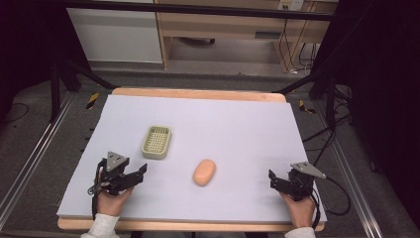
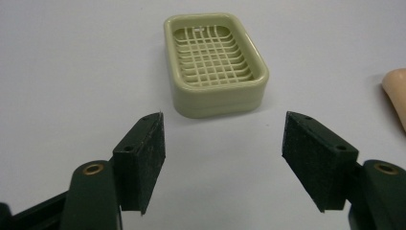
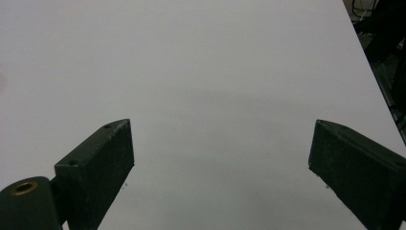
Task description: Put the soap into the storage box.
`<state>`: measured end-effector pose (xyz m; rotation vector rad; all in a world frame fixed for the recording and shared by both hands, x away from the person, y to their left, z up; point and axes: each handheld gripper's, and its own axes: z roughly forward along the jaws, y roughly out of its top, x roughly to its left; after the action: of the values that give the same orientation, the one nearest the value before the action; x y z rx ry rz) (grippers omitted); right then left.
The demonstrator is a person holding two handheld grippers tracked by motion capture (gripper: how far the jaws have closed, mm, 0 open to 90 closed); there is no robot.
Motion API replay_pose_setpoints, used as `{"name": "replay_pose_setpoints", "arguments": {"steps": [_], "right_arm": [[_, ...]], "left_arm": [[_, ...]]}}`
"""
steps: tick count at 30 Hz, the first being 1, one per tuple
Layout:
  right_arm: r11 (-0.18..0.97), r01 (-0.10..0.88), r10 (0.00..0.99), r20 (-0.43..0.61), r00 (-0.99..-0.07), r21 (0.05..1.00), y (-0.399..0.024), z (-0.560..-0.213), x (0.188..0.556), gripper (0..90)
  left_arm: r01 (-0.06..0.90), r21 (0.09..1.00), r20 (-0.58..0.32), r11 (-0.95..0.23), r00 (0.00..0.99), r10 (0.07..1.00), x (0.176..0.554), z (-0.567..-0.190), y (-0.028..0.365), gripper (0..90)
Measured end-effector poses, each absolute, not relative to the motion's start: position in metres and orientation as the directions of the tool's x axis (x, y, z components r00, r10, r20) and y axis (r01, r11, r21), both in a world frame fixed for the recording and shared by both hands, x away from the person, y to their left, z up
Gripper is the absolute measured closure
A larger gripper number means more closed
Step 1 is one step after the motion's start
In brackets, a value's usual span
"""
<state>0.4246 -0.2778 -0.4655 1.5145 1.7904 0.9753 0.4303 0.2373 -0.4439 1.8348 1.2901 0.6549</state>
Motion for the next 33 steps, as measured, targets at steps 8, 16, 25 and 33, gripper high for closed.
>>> {"name": "replay_pose_setpoints", "arguments": {"steps": [8,16,25,33], "right_arm": [[0.079,0.529,0.987,0.009,-0.162,0.845,-0.278,-0.463,0.422,9.1],[0.091,0.524,0.987,-0.007,-0.161,0.847,-0.276,-0.462,0.422,9.2],[0.096,0.534,0.986,-0.006,-0.168,0.840,-0.274,-0.463,0.423,9.1],[0.094,0.537,0.986,-0.004,-0.167,0.839,-0.274,-0.463,0.423,9.2]], "left_arm": [[0.532,0.826,-0.046,-0.188,0.395,0.917,0.427,-0.441,0.226,27.9],[0.513,0.829,-0.025,-0.223,0.433,0.901,0.423,-0.438,0.212,27.0],[0.505,0.824,-0.008,-0.257,0.463,0.886,0.421,-0.439,0.194,24.9],[0.498,0.825,-0.010,-0.269,0.489,0.872,0.421,-0.435,0.180,24.1]]}}
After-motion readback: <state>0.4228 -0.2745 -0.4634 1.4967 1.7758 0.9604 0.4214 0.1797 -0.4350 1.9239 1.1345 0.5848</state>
